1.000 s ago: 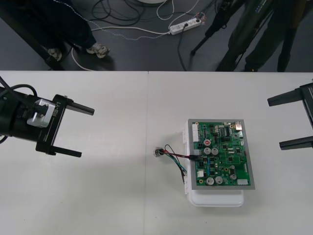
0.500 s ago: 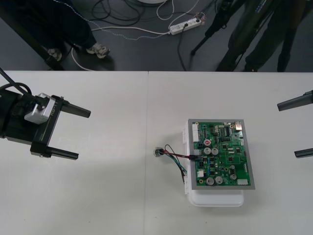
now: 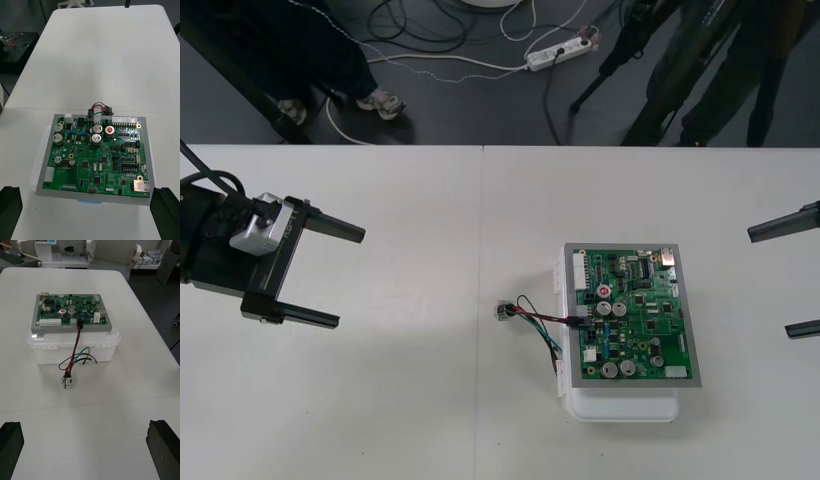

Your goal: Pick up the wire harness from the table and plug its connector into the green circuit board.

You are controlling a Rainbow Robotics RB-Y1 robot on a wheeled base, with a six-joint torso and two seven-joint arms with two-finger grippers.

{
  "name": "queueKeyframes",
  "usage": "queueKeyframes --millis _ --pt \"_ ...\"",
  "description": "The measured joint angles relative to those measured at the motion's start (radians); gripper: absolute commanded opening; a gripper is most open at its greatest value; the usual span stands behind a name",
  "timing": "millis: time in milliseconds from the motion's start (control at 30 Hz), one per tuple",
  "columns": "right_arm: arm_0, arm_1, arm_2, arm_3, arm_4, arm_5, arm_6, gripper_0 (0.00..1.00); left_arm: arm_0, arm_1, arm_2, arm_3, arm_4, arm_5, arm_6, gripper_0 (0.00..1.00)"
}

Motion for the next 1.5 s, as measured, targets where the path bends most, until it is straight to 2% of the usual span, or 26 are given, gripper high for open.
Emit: queueKeyframes --millis 1500 --pt "0.007 0.02 0.0 -0.001 -0.003 0.0 0.0 1.0 0.0 0.0 0.0 0.0 -0.02 -0.013 0.0 0.96"
